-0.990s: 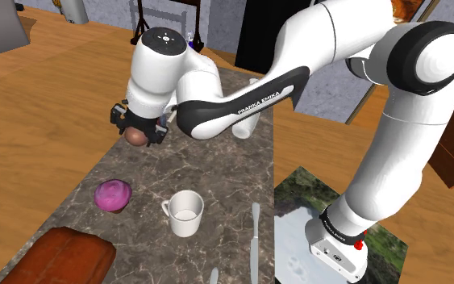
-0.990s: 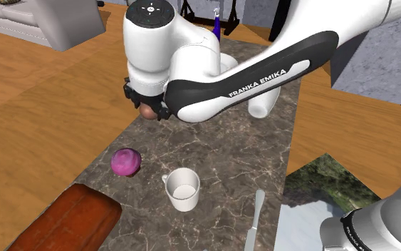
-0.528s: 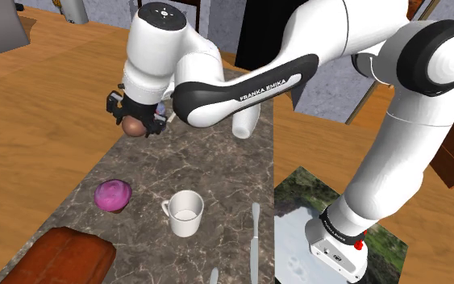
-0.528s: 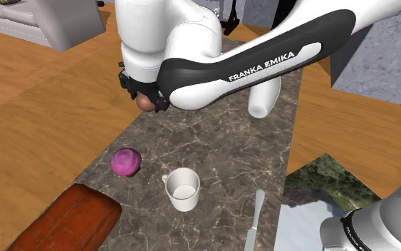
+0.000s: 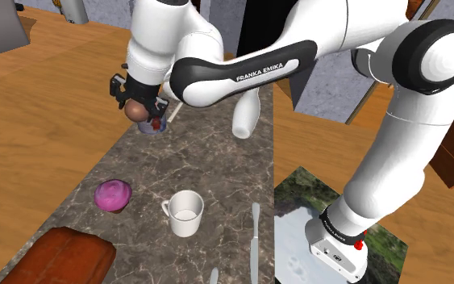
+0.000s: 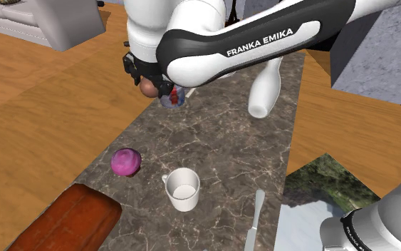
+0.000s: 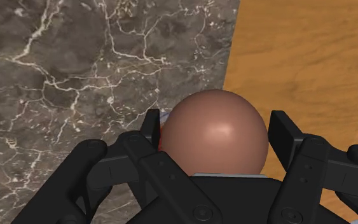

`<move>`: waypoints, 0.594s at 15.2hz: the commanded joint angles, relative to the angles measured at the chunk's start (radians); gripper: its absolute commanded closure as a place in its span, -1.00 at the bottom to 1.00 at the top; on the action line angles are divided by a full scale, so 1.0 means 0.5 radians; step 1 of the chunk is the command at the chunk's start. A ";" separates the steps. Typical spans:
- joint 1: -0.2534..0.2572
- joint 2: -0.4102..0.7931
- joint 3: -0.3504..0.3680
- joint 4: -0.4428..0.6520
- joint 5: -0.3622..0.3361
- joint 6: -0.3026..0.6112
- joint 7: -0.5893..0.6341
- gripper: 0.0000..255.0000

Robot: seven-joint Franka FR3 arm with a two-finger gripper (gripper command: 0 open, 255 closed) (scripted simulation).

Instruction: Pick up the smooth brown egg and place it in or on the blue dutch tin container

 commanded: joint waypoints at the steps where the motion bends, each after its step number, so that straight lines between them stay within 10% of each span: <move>1: -0.009 0.081 -0.039 0.093 -0.028 -0.022 -0.074 1.00; 9: -0.026 0.397 -0.175 0.497 -0.101 -0.118 -0.377 1.00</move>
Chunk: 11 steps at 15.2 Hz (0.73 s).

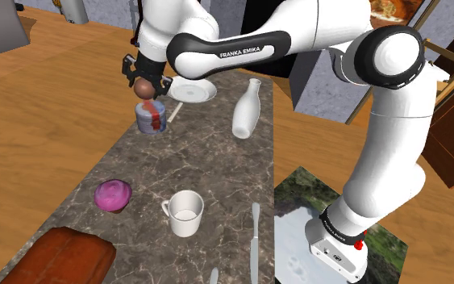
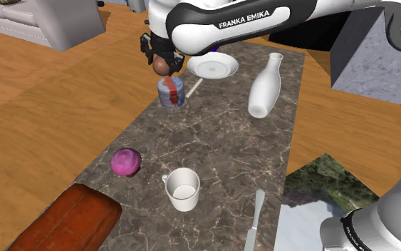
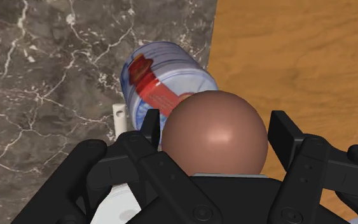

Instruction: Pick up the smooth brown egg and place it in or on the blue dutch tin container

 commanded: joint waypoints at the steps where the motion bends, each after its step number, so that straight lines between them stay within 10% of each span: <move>1: 0.025 0.103 -0.041 0.142 -0.030 -0.042 -0.073 1.00; 11: 0.041 0.251 -0.129 0.153 -0.123 0.083 -0.084 1.00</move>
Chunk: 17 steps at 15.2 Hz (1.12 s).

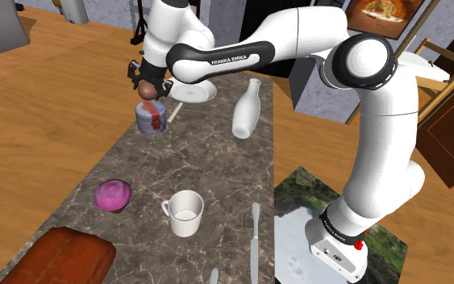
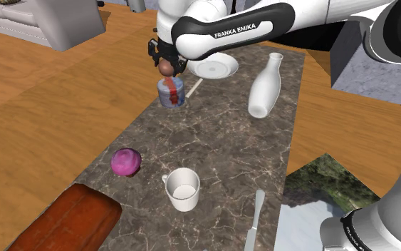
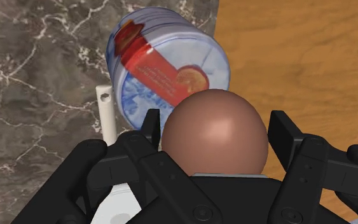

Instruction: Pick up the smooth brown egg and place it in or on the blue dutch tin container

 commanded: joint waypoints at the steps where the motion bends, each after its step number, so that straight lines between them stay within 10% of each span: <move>1: -0.003 0.011 -0.014 -0.036 -0.020 0.045 0.018 1.00; 13: 0.007 0.049 -0.052 -0.096 -0.073 0.134 0.065 1.00; 14: 0.006 0.047 -0.052 -0.098 -0.073 0.134 0.065 -1.00; 17: 0.006 0.046 -0.052 -0.099 -0.073 0.135 0.066 -1.00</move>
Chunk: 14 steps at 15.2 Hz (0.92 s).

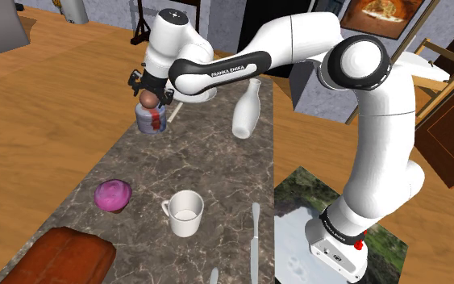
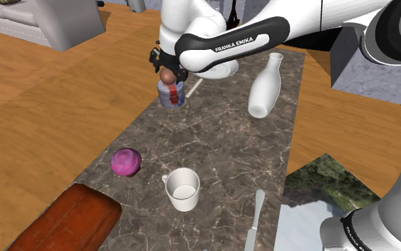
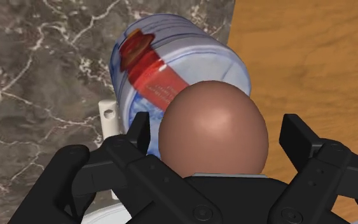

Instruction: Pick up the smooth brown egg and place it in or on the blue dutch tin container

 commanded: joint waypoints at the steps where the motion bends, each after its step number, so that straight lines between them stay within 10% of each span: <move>1: 0.000 0.000 0.000 0.000 0.000 0.000 0.000 -1.00; 14: -0.128 -0.202 0.126 -0.090 0.143 -0.089 -0.061 -1.00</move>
